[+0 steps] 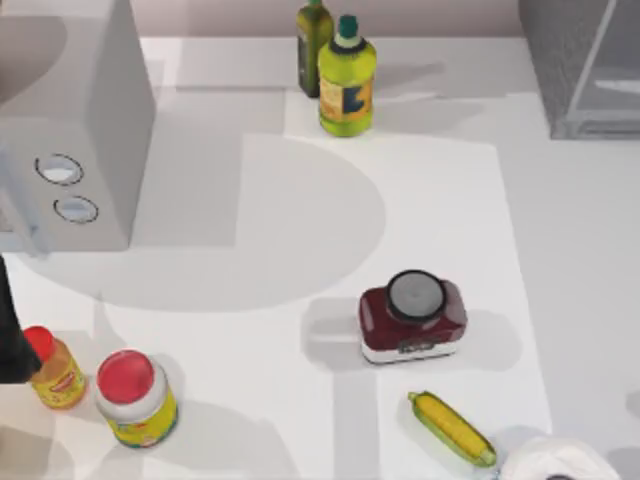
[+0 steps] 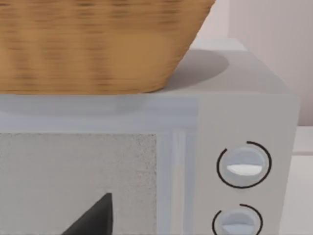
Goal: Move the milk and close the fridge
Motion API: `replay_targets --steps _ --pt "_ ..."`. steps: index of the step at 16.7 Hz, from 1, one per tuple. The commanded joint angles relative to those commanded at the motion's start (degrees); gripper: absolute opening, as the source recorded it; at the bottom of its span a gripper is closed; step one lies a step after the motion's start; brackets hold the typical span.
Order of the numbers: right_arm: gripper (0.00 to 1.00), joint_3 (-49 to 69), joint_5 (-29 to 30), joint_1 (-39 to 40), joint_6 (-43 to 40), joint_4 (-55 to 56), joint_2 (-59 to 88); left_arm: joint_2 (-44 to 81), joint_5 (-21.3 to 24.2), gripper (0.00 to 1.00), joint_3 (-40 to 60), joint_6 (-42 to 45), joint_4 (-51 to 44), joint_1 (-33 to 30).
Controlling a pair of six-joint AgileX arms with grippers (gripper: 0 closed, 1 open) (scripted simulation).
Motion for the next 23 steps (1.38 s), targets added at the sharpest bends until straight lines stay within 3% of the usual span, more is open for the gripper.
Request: replay_targets --steps 15,19,23 --pt "1.0 24.54 -35.29 -67.43 -74.21 0.14 75.42 0.0 0.0 1.0 0.0 0.0 0.0 0.0" --pt "1.0 28.84 -41.53 -79.21 -87.29 0.04 88.7 0.0 0.0 1.0 0.0 0.0 0.0 0.0" --pt "1.0 30.52 -43.97 -83.82 -92.42 -0.01 93.91 0.0 0.0 1.0 0.0 0.0 0.0 0.0"
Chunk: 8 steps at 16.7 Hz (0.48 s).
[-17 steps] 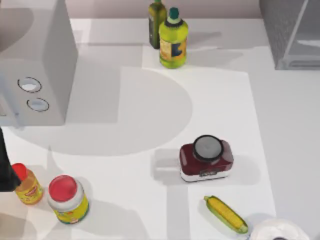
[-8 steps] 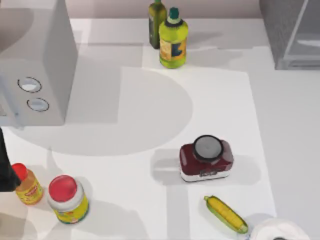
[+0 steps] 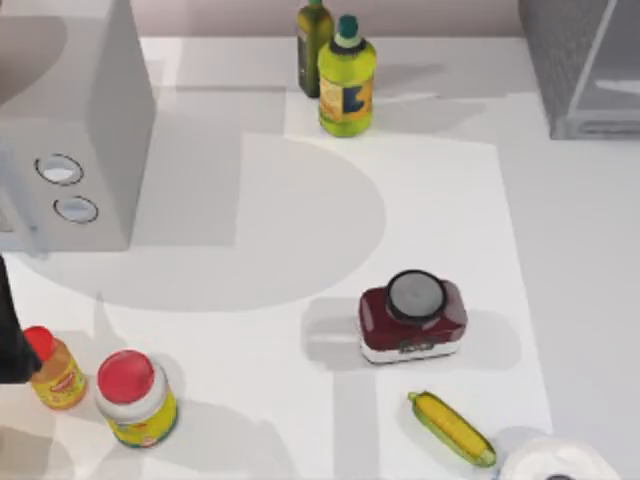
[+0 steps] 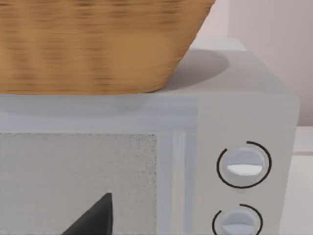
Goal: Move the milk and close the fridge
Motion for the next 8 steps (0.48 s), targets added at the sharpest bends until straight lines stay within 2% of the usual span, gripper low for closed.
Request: replay_targets --steps 5,8 --pt "1.0 -0.19 0.11 0.29 0.15 0.11 -0.14 0.0 0.0 1.0 0.0 0.0 0.0 0.0" --pt "1.0 -0.35 1.07 3.77 3.48 3.62 -0.01 0.0 0.0 1.0 0.0 0.0 0.0 0.0"
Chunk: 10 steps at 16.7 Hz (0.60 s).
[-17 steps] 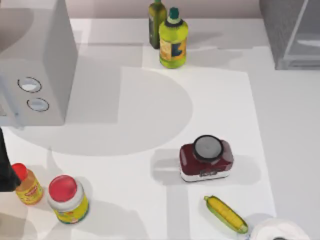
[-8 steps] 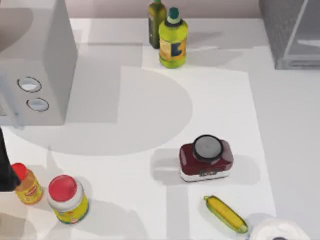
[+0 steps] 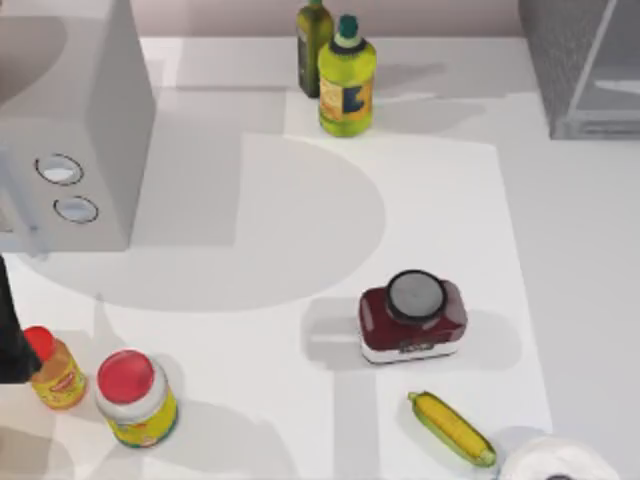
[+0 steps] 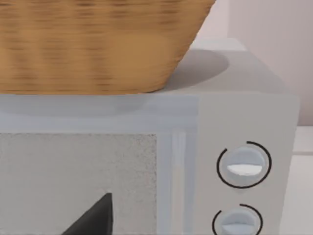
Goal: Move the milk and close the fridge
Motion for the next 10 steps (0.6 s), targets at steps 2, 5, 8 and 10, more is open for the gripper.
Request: replay_targets --steps 2,5,8,10 --pt "1.0 -0.14 1.13 4.4 5.16 4.91 0.13 0.0 0.0 1.0 0.0 0.0 0.0 0.0" --pt "1.0 -0.41 2.94 11.91 17.22 15.03 0.28 0.0 0.0 1.0 0.0 0.0 0.0 0.0" --pt "1.0 -0.59 4.53 19.69 33.59 27.48 0.4 0.0 0.0 1.0 0.0 0.0 0.0 0.0" --pt "1.0 -0.72 5.58 25.16 45.42 36.29 0.46 0.0 0.0 1.0 0.0 0.0 0.0 0.0"
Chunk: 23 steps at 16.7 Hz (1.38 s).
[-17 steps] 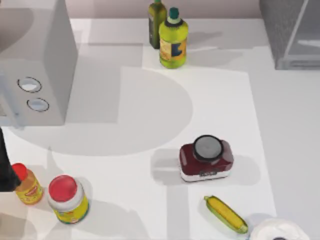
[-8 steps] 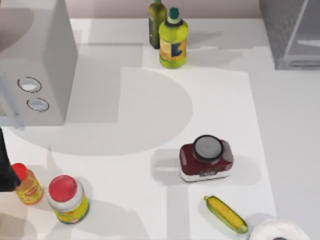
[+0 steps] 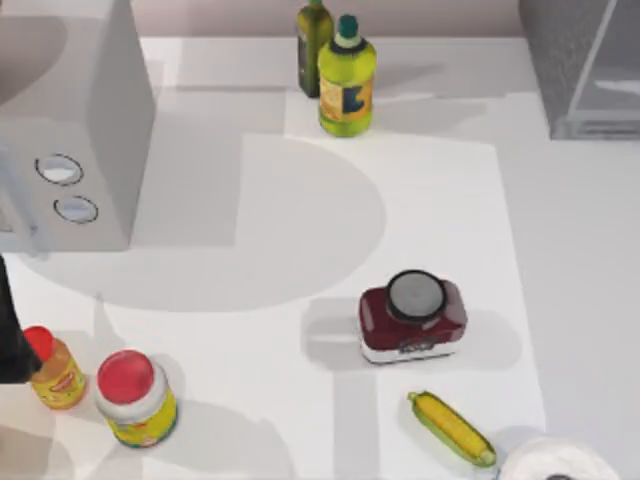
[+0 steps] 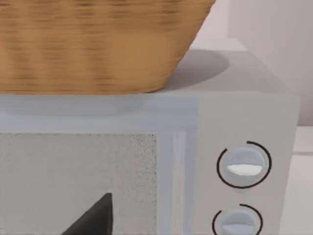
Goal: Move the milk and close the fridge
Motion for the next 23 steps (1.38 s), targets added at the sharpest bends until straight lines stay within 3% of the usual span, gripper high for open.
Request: replay_targets --steps 4,7,16,19,23 --pt "1.0 -0.35 2.33 11.53 19.53 16.3 0.27 0.0 0.0 1.0 0.0 0.0 0.0 0.0" --pt "1.0 -0.65 4.26 18.65 28.04 24.43 0.43 0.0 0.0 1.0 0.0 0.0 0.0 0.0" --pt "1.0 -1.49 5.93 21.75 31.8 28.05 -0.04 0.0 0.0 1.0 0.0 0.0 0.0 0.0" --pt "1.0 -3.87 11.15 27.04 36.84 31.05 -1.47 0.0 0.0 1.0 0.0 0.0 0.0 0.0" --pt "1.0 -7.75 21.79 41.35 45.52 35.57 -4.15 0.0 0.0 1.0 0.0 0.0 0.0 0.0"
